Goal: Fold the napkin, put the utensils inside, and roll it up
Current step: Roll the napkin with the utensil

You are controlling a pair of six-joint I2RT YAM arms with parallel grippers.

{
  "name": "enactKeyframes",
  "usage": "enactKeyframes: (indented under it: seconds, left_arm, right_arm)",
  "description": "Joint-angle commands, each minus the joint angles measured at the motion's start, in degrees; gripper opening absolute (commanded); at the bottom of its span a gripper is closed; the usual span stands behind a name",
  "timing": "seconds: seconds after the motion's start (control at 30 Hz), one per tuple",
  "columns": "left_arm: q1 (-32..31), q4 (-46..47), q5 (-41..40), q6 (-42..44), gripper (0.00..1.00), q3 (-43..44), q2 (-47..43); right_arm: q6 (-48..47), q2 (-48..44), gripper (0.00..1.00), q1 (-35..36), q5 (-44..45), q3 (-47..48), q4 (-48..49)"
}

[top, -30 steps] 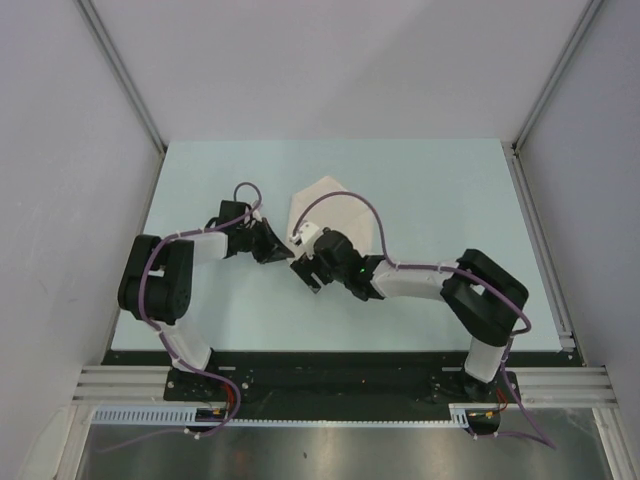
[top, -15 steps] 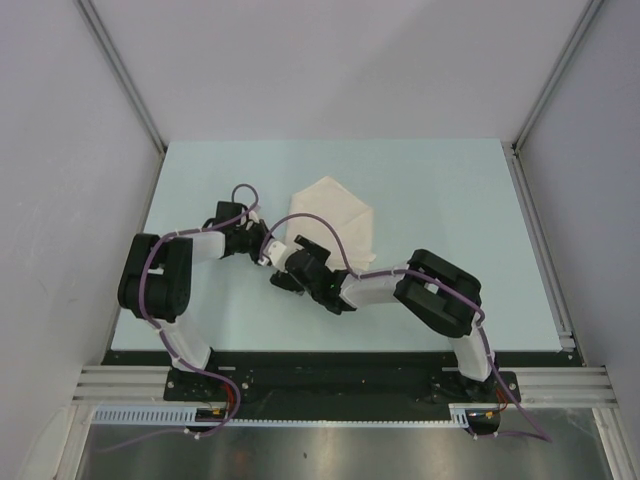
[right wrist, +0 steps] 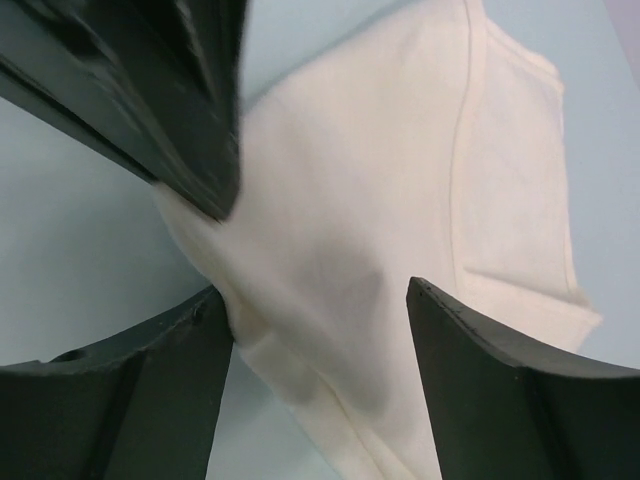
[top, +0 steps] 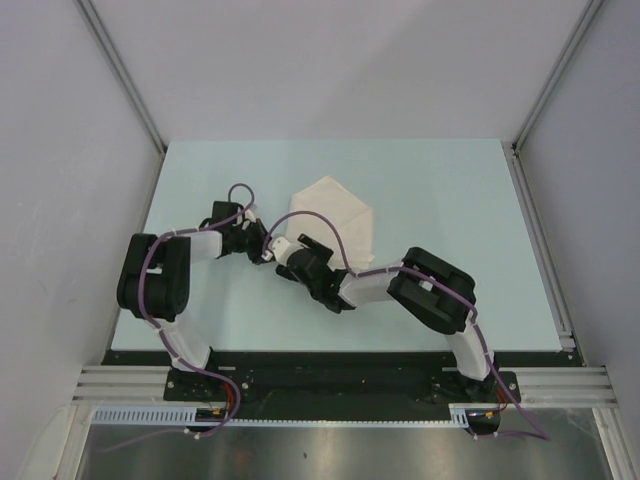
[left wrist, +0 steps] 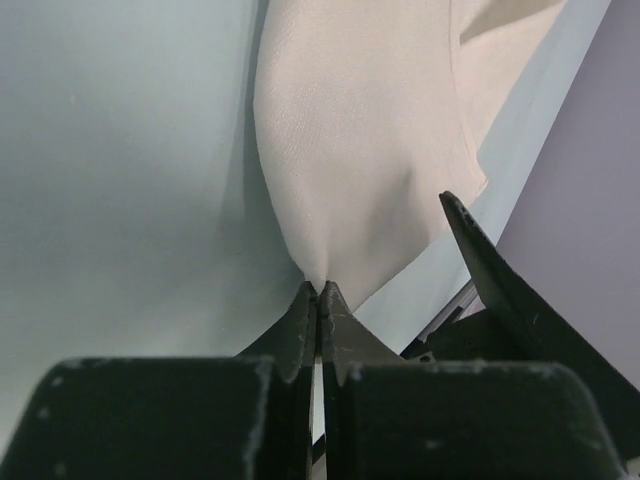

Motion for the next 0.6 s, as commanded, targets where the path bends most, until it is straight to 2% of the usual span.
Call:
enactKeyframes:
  seconds: [0.0,0.3,0.33,0.5,0.53,0.57]
  left_arm:
    - [1.1,1.6,1.7,0.7,0.0,0.7,0.2]
    - [1.4,1.5,1.7,1.0,0.0,0.6,-0.1]
    - [1.6,1.5,1.7,0.9,0.0,0.6,0.0]
    - [1.5,1.1,1.6,1.4,0.0,0.9,0.2]
    - [1.5,0.9,1.5,1.5,0.0,1.1,0.2]
    - [1.6,0.8,1.4,1.8,0.0,1.2,0.3]
  right_arm:
    - [1.4,-2.2,0.72,-2.0,2.9,-5.3,-1.1]
    - [-1.1,-1.7,0.61,-2.3,4.0,-8.3,2.0]
    - [-1.4,-1.7,0.54,-2.3,3.9,-8.3,2.5]
    - [-2.5,-1.7,0.4,-2.2,0.5,-8.3,1.4]
    - [-2.6,-1.7,0.33,-2.3,-0.2,-8.0,0.2]
    - [-2.7,-1.9,0.3,-2.2,-1.2,-8.0,-0.3]
